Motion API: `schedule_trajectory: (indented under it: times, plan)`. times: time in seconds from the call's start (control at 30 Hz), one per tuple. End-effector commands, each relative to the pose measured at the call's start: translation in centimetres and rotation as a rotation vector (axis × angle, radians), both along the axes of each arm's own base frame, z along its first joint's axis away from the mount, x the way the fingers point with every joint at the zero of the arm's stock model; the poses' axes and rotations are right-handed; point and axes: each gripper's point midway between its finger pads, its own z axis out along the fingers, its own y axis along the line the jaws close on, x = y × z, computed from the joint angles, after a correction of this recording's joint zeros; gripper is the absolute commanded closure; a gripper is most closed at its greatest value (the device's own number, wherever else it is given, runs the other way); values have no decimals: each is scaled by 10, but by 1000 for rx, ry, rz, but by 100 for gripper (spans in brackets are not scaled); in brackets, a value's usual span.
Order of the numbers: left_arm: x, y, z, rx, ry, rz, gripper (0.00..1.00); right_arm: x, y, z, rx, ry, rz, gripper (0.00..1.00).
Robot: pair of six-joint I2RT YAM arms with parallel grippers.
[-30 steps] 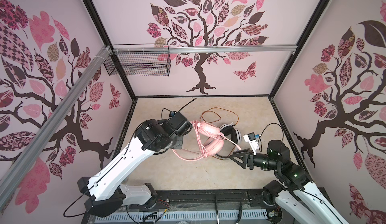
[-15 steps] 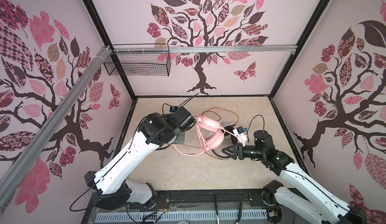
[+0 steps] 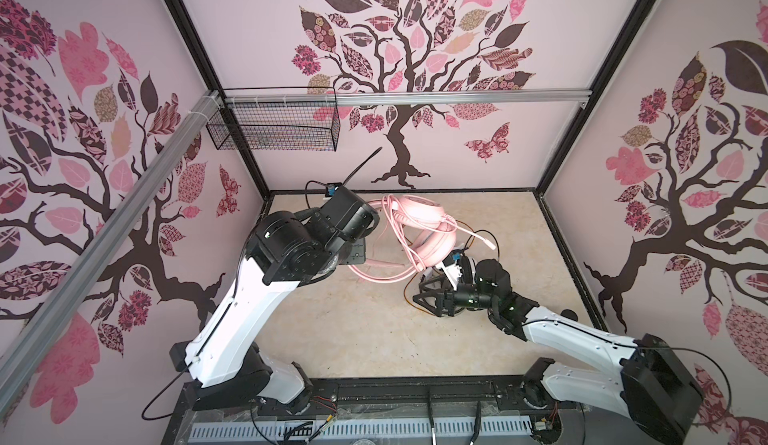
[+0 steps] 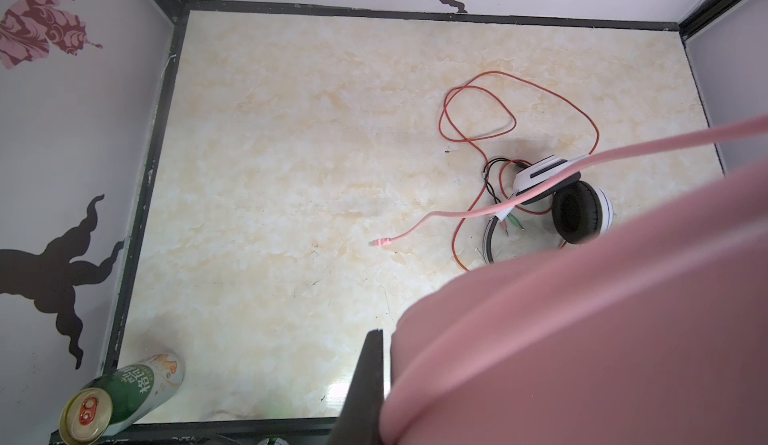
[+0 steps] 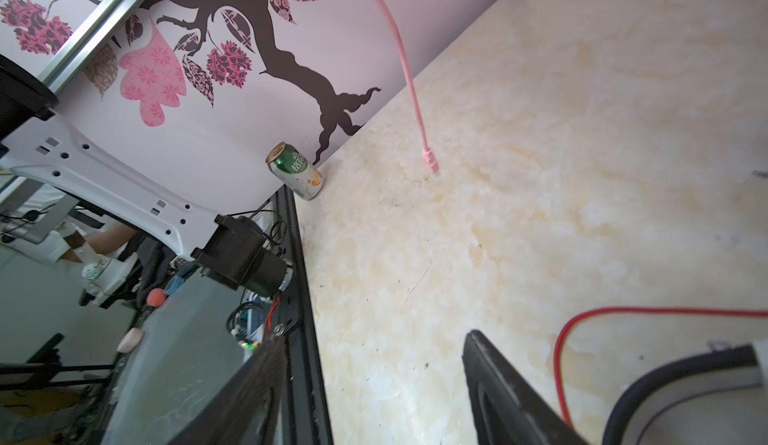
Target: Wrap the headphones
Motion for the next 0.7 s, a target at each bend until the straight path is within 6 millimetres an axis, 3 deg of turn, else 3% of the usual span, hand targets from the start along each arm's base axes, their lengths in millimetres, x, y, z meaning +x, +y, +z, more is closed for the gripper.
schedule_trajectory:
  times: [0.0,0.2,0.47,0.67]
  plan:
    - [-9,8,8,-33,3,12,100,20,17,28,70,-185,1,29]
    - [-11,7,1,-29,30,10,100,26,39,18,106,-189,30,29]
    - [-14,-2,8,-109,0,-40,100,59,25,-16,7,-175,-179,29]
    - [-12,-4,5,-101,11,-38,100,59,22,-35,-36,-152,-189,32]
